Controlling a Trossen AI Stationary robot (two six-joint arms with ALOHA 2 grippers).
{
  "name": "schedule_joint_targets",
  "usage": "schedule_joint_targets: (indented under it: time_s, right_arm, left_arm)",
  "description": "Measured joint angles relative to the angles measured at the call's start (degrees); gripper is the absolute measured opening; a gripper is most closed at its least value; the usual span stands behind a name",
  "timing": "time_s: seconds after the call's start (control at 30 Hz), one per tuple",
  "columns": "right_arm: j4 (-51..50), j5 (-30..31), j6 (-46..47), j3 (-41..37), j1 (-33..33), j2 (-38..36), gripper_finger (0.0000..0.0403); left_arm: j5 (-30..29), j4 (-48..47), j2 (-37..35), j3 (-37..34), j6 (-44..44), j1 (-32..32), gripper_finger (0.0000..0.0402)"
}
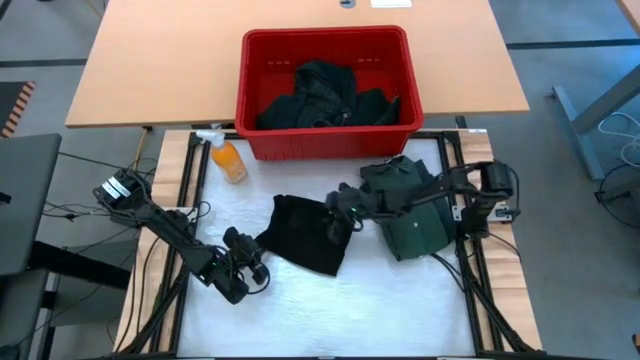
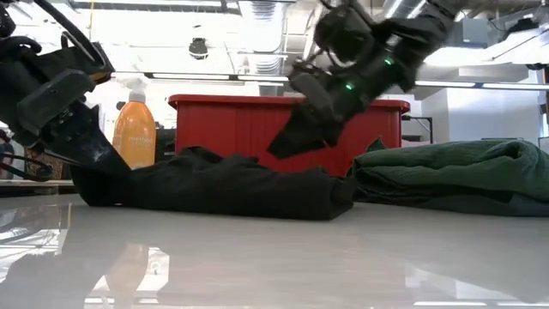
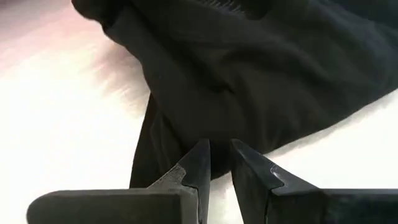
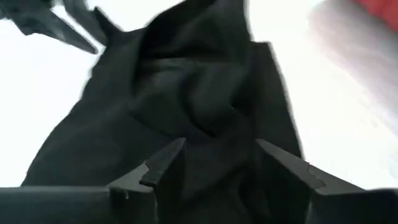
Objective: Fold laundry
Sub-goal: Fold the black shirt, then stack the folded black shirt on top of the folded dark green shirt
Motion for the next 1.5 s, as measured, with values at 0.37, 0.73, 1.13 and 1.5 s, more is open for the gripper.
schedule_joint_targets:
  time_s: [0.37,0.73,1.13,1.5]
  right_arm:
    - [4.90,6.06,0.74,-7.50,0.75,0.77,0.0187]
    - [-1.53,13.12,2.02,-7.50,2.60,1.11,0.0037]
    - [-7.88,13.30,6.22,-7.39,5.23,0.54,0.0042]
    - [-9.02,11.55,19.19,-7.36,21.24,0.89,0.0039]
  left_arm:
    - [-1.69,20.33,0.04,0.02,20.42,3.51,0.0052]
    - [6.21,20.31,0.08,0.02,26.54,14.99,0.0052]
    - [11.11,8.87,0.09,0.02,16.43,21.84,0.0052]
    - [17.15,22.04,0.11,0.00,22.10,11.52,0.0052]
